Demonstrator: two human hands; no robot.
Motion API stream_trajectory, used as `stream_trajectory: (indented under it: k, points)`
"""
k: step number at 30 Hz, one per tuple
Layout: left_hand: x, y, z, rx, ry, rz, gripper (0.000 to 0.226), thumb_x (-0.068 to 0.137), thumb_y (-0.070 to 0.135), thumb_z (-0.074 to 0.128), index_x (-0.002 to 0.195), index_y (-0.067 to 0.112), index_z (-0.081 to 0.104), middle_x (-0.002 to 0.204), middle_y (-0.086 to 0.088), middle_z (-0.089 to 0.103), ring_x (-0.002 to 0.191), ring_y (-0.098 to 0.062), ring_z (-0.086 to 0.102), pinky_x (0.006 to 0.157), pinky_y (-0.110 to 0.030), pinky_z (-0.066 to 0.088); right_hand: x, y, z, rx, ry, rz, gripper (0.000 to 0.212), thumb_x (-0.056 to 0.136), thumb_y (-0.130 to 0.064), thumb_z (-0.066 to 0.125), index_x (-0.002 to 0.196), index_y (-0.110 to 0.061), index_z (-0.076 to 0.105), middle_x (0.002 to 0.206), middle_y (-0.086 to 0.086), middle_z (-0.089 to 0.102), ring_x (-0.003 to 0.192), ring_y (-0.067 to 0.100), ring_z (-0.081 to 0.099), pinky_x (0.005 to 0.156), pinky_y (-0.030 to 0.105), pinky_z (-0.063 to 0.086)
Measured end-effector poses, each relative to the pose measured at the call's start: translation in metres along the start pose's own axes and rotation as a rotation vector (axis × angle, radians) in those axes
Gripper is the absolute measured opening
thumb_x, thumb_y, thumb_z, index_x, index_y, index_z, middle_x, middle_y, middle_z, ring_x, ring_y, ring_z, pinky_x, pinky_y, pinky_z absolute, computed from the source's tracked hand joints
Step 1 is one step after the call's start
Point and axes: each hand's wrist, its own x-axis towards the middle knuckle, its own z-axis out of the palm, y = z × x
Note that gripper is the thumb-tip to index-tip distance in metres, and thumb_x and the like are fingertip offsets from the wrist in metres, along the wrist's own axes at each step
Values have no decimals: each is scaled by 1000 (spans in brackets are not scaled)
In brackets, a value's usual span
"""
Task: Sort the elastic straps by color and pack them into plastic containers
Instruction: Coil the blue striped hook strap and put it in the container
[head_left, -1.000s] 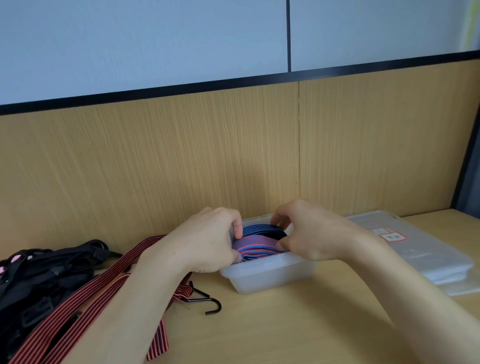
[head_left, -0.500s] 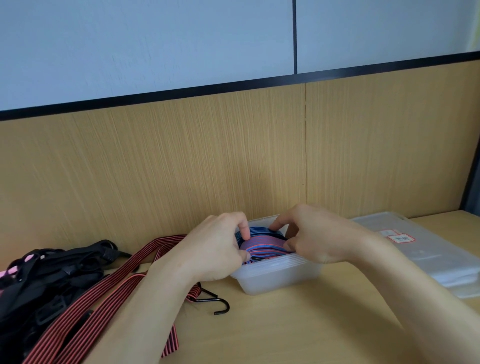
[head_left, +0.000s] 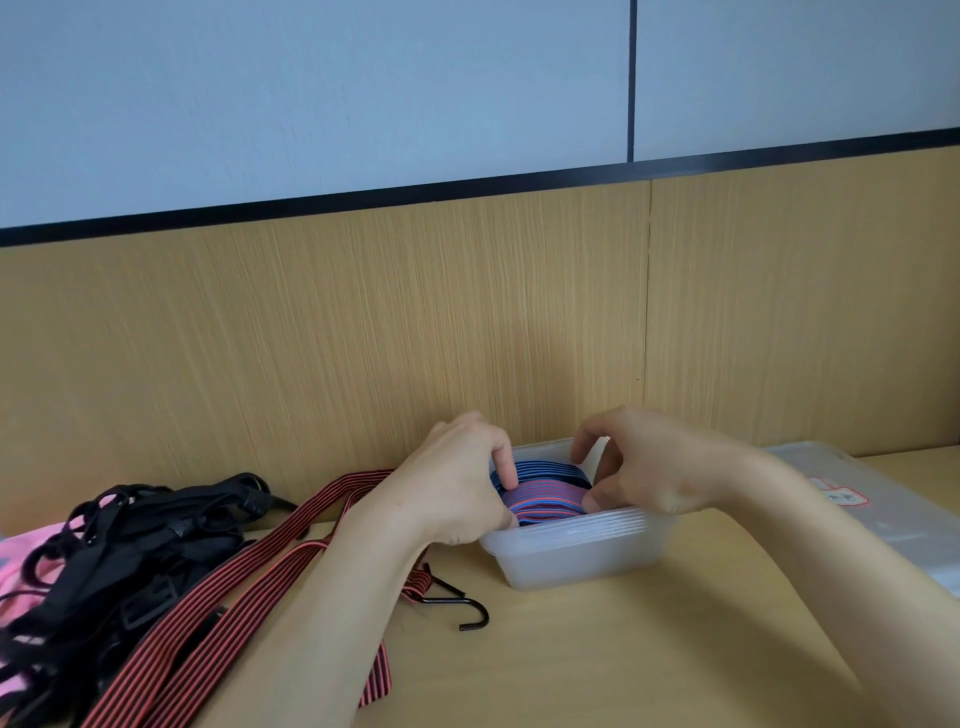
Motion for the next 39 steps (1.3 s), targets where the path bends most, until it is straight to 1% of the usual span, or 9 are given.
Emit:
stream_trajectory:
  k: [8, 10, 13, 18, 25, 28, 32, 36, 39]
  points:
    - [8, 1, 5, 78, -3, 39, 37, 72, 16, 82, 89, 31, 53, 104, 8, 43, 104, -18, 39, 88, -34, 45, 15, -1, 1, 72, -12, -10, 41, 71, -22, 92, 99, -21, 62, 83, 5, 76, 67, 16, 75, 79, 40, 61]
    - [11, 2, 7, 85, -10, 40, 36, 72, 22, 83, 87, 31, 52, 100, 11, 41, 101, -17, 37, 81, -32, 44, 14, 0, 2, 40, 5, -18, 39, 72, -27, 92, 98, -23, 63, 82, 1, 76, 65, 14, 72, 72, 35, 59]
    - [14, 3, 8, 104, -14, 36, 37, 69, 33, 86, 83, 31, 52, 98, 12, 39, 99, -16, 36, 68, -28, 38, 13, 1, 4, -42, 25, -33, 39, 74, -36, 89, 104, -26, 66, 84, -6, 70, 68, 6, 64, 59, 24, 45]
    - [15, 3, 9, 121, 1, 42, 39, 67, 37, 88, 83, 31, 53, 99, 12, 40, 99, -16, 36, 59, -23, 29, 10, 0, 5, -74, 14, -33, 44, 82, -39, 82, 121, -22, 68, 90, -9, 66, 79, 10, 61, 61, 20, 40]
    - [4, -4, 5, -15, 9, 54, 43, 69, 36, 90, 88, 32, 51, 112, 7, 45, 110, -15, 39, 84, -28, 38, -3, 2, 10, -57, 91, -58, 42, 89, -41, 70, 127, -25, 64, 101, -7, 70, 89, 11, 63, 64, 16, 41]
    - [0, -6, 4, -64, 11, 47, 42, 70, 35, 90, 90, 31, 54, 112, 6, 45, 112, -13, 40, 86, -27, 37, -5, 1, 14, -58, 142, -62, 37, 91, -44, 68, 123, -26, 65, 101, -6, 68, 91, 13, 62, 73, 23, 43]
    - [-4, -13, 0, -108, -13, 50, 42, 70, 37, 91, 98, 31, 60, 112, 11, 46, 113, -9, 43, 89, -23, 37, -5, 1, 16, -17, 250, -93, 23, 92, -40, 65, 110, -25, 69, 91, -11, 67, 88, 11, 62, 71, 23, 43]
    - [-7, -20, -7, -202, -23, 36, 43, 68, 45, 90, 98, 38, 61, 114, 15, 52, 96, 0, 49, 77, -19, 38, -8, -5, 18, 9, 361, -155, 15, 92, -30, 62, 98, -22, 72, 81, -11, 68, 84, 13, 65, 80, 34, 55]
    - [-14, -28, -11, -356, 89, 14, 32, 76, 42, 86, 99, 34, 65, 120, 11, 60, 116, -3, 53, 103, -31, 44, -12, -15, 22, 27, 440, -227, 14, 90, -25, 58, 90, -22, 72, 78, -10, 69, 79, 15, 65, 75, 38, 55]
